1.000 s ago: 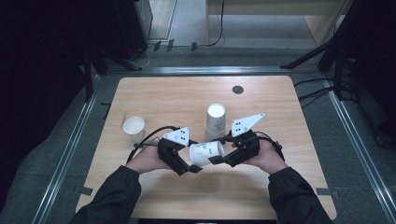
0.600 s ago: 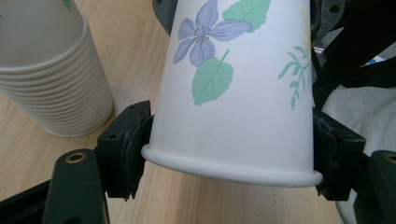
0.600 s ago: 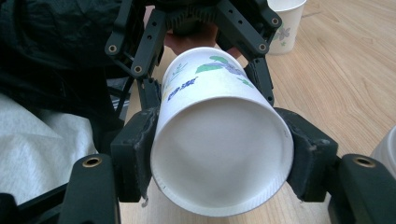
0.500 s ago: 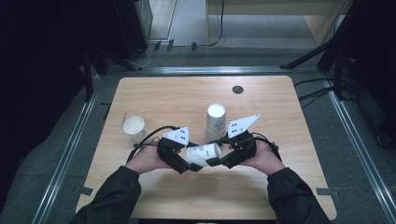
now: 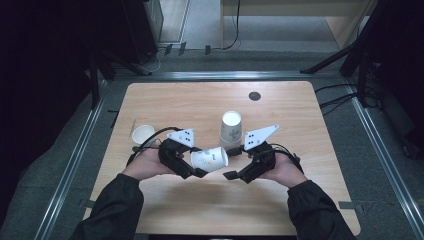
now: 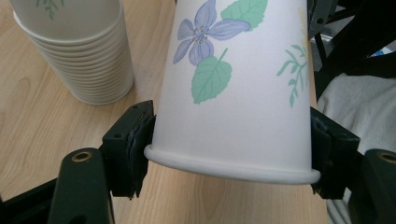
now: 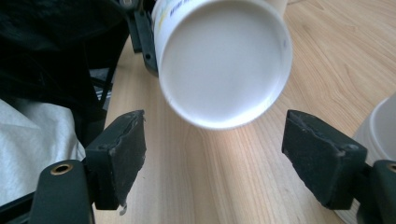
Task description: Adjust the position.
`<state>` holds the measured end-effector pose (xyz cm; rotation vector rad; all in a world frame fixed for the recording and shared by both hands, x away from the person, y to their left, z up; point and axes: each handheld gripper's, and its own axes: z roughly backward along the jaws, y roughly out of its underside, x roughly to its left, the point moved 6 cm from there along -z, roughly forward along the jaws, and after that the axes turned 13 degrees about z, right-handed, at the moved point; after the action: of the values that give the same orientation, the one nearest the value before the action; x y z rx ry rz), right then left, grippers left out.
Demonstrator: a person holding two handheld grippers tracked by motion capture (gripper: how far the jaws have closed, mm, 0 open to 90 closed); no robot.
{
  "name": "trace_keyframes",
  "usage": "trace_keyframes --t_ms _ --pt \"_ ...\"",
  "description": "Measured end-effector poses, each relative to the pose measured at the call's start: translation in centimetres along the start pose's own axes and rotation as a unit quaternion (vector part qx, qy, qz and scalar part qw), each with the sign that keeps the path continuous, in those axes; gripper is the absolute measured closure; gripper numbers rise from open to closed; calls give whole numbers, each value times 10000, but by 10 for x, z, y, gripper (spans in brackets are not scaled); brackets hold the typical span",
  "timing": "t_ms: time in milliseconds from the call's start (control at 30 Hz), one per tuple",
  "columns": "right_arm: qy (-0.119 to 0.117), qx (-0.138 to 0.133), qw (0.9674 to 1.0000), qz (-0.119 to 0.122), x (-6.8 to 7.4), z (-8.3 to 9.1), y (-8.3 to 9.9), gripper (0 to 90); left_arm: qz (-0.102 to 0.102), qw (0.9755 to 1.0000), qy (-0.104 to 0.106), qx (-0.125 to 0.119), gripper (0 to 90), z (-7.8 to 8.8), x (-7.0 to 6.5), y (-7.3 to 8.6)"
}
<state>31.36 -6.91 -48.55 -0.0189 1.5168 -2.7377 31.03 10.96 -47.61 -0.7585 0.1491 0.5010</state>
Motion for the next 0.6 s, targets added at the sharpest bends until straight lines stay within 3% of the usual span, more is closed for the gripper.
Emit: trace_keyframes --t_ms 100,467,600 --pt "43 35 10000 -2 0 1 2 223 -41 9995 -206 242 271 0 2 -1" --pt "284 77 9996 32 -1 7 6 225 -197 9966 34 804 272 -6 -1 -13" --pt "293 99 9995 -25 -1 7 7 225 -272 9947 -27 989 273 -5 2 -22"
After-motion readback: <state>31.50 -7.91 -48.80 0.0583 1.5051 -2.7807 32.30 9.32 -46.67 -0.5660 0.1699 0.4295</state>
